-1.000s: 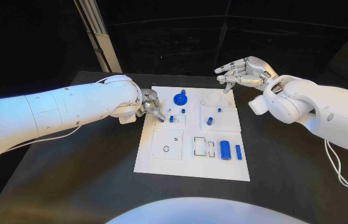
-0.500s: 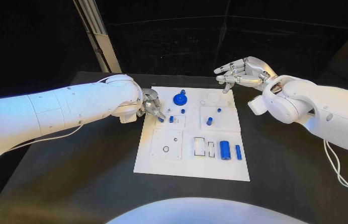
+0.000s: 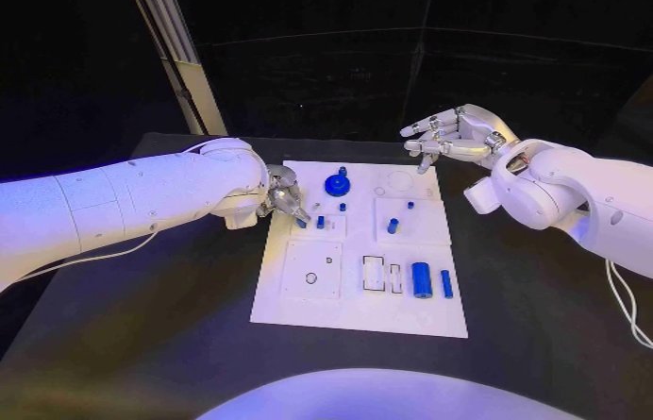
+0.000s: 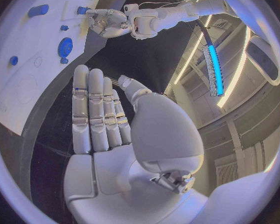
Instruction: Assemble the parts on the task board
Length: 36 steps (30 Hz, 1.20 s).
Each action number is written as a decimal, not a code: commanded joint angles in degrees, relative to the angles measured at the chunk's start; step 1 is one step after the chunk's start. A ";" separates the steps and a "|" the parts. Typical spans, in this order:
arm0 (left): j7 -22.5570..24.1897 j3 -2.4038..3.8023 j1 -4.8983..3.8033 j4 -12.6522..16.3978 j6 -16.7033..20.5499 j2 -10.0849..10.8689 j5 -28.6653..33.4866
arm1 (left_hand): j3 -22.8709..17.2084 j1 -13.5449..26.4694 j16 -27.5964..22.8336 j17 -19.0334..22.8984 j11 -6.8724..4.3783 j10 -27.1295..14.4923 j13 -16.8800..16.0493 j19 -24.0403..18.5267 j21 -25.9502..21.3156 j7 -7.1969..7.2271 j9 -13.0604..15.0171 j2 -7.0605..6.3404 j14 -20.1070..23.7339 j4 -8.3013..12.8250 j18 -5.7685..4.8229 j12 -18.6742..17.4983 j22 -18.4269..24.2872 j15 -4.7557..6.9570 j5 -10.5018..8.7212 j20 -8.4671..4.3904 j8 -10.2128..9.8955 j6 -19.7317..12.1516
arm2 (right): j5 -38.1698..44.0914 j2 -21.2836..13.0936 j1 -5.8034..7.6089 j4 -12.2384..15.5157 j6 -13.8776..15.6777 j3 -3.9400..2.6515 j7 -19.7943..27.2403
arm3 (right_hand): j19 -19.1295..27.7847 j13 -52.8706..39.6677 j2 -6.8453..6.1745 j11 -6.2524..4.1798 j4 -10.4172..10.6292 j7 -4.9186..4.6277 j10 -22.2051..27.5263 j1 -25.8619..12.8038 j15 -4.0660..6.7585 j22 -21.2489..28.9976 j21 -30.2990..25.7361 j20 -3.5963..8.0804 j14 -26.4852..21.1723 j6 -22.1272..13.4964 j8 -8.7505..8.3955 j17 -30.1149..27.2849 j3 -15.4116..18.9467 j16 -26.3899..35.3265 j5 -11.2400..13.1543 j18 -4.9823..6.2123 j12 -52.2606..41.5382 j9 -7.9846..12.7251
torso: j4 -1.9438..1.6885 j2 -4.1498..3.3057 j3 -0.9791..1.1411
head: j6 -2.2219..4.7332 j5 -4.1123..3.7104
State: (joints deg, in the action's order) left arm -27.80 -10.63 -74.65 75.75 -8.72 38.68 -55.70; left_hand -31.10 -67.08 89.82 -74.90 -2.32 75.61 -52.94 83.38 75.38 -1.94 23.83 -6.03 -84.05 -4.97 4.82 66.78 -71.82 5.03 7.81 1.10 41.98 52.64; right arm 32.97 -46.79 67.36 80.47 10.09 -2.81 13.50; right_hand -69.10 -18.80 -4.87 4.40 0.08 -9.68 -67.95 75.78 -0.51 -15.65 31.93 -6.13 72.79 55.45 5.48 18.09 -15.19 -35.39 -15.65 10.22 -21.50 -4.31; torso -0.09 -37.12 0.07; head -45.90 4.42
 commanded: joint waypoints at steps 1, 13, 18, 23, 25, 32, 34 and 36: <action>-0.53 -0.04 0.06 0.11 -1.42 -0.17 0.20 | -3.64 0.96 0.18 -15.10 -0.07 0.48 -0.24 0.25 0.46 0.37 0.17 -0.17 -5.95 3.33 -0.67 0.30 -0.19 0.42 0.34 -0.15 0.32 0.43 | -0.04 0.10 0.10 0.00 -0.68 -0.03 0.49 | 0.44 -0.06 0.34 0.10 0.14 0.02 0.33 -0.02 0.08 -0.06 -0.26 0.01 -0.49 -0.27 0.10 0.07 -0.27 -0.31 -0.13 0.11 -0.19 -0.03 | -0.04 0.03 0.00 | -0.05 -0.02; -0.88 -0.05 0.07 -0.23 -1.20 -0.27 0.19 | -1.94 4.03 0.18 -15.10 -0.42 1.02 -1.10 0.49 0.79 0.78 0.55 -0.51 -5.95 1.53 -0.77 0.89 -0.72 0.75 0.51 -0.47 0.79 1.18 | -0.04 0.08 0.10 -0.04 -0.77 -0.03 0.42 | 0.47 -0.07 0.36 0.10 0.12 0.02 0.39 0.02 0.08 -0.08 -0.25 0.00 -0.55 -0.28 0.13 0.09 -0.32 -0.36 -0.16 0.12 -0.24 -0.04 | -0.01 0.03 0.03 | 0.04 -0.10; -0.98 -0.05 0.08 -0.72 -1.15 -0.56 0.19 | -0.64 6.58 0.18 -15.10 -0.46 1.09 -1.32 0.58 0.90 0.83 0.66 -0.50 -5.95 -0.32 -0.82 1.04 -0.93 0.82 0.55 -0.56 0.84 1.40 | -0.04 0.09 0.10 -0.02 -0.86 -0.03 0.40 | 0.47 -0.07 0.36 0.10 0.12 0.02 0.39 0.02 0.08 -0.08 -0.25 0.00 -0.55 -0.28 0.13 0.09 -0.32 -0.36 -0.16 0.12 -0.24 -0.04 | 0.00 0.00 0.04 | 0.06 -0.12; -0.98 -0.05 0.09 -1.16 -1.23 -0.79 0.19 | 0.02 8.39 0.18 -15.10 -0.51 1.10 -1.52 0.67 1.05 0.89 0.71 -1.13 -5.95 -1.41 -0.86 1.16 -1.17 0.87 0.62 -0.61 0.81 1.50 | -0.04 0.00 0.10 0.05 -0.89 -0.03 0.36 | 0.48 -0.07 0.36 0.10 0.12 0.01 0.41 0.02 0.08 -0.09 -0.25 0.00 -0.58 -0.29 0.14 0.10 -0.33 -0.37 -0.16 0.12 -0.25 -0.04 | -0.03 0.03 0.03 | 0.14 -0.23; -0.97 -0.05 0.10 -1.30 -1.30 -0.88 0.19 | 0.15 8.71 0.18 -15.10 -0.52 1.13 -1.60 0.66 1.01 0.91 0.73 -1.26 -5.95 -1.60 -0.85 1.22 -1.14 0.88 0.62 -0.63 0.81 1.55 | -0.04 -0.03 0.10 0.07 -0.90 -0.03 0.36 | 0.48 -0.07 0.36 0.10 0.12 0.01 0.41 0.02 0.08 -0.09 -0.25 0.00 -0.58 -0.29 0.14 0.10 -0.33 -0.37 -0.16 0.12 -0.25 -0.04 | -0.01 0.04 0.02 | 0.13 -0.23; -0.95 -0.05 0.14 -1.73 -1.36 -1.18 0.19 | 0.51 9.42 0.18 -15.10 -0.54 1.18 -1.78 0.71 1.09 0.93 0.78 -1.66 -5.95 -2.06 -0.88 1.34 -1.28 0.91 0.59 -0.66 0.85 1.67 | -0.04 -0.13 0.10 0.17 -0.93 -0.03 0.33 | 0.48 -0.07 0.36 0.10 0.12 0.01 0.41 0.02 0.08 -0.09 -0.25 0.00 -0.58 -0.29 0.14 0.10 -0.33 -0.37 -0.16 0.12 -0.25 -0.04 | -0.02 0.02 0.01 | 0.15 -0.31; -0.93 -0.05 0.15 -1.85 -1.29 -1.22 0.19 | 0.65 9.67 0.18 -15.10 -0.54 1.19 -1.80 0.71 1.08 0.93 0.79 -1.76 -5.95 -2.24 -0.88 1.36 -1.28 0.92 0.57 -0.66 0.86 1.71 | -0.04 -0.16 0.10 0.19 -0.93 -0.03 0.32 | 0.48 -0.07 0.36 0.10 0.12 0.01 0.41 0.02 0.08 -0.09 -0.25 0.00 -0.58 -0.29 0.14 0.10 -0.33 -0.37 -0.16 0.12 -0.25 -0.04 | -0.02 0.03 0.01 | 0.17 -0.33; -0.91 -0.05 0.16 -1.95 -1.15 -1.23 0.19 | 0.94 10.07 0.18 -15.10 -0.54 1.19 -1.80 0.71 1.08 0.92 0.81 -1.93 -5.95 -2.55 -0.88 1.36 -1.30 0.91 0.54 -0.67 0.87 1.77 | -0.04 -0.18 0.10 0.20 -0.94 -0.03 0.32 | 0.48 -0.07 0.36 0.10 0.12 0.01 0.41 0.02 0.08 -0.09 -0.25 0.00 -0.58 -0.29 0.14 0.10 -0.33 -0.37 -0.16 0.12 -0.25 -0.04 | -0.02 0.03 0.00 | 0.17 -0.33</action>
State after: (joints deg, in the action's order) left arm -28.52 -10.69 -74.45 73.89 -9.46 37.49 -55.65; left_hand -30.03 -57.47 89.82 -74.90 -3.16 76.57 -54.67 83.76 76.17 -0.93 24.60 -8.08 -84.04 -7.30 4.82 67.89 -73.07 5.42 8.53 0.72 42.93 54.27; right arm 32.97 -46.94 67.36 80.50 9.64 -2.81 13.43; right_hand -69.10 -18.79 -4.87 4.41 0.08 -9.68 -67.96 75.78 -0.30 -15.69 31.93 -6.13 72.58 55.45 5.48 18.11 -15.19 -35.39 -15.65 10.22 -21.50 -4.31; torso -0.10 -37.10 0.09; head -45.73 4.09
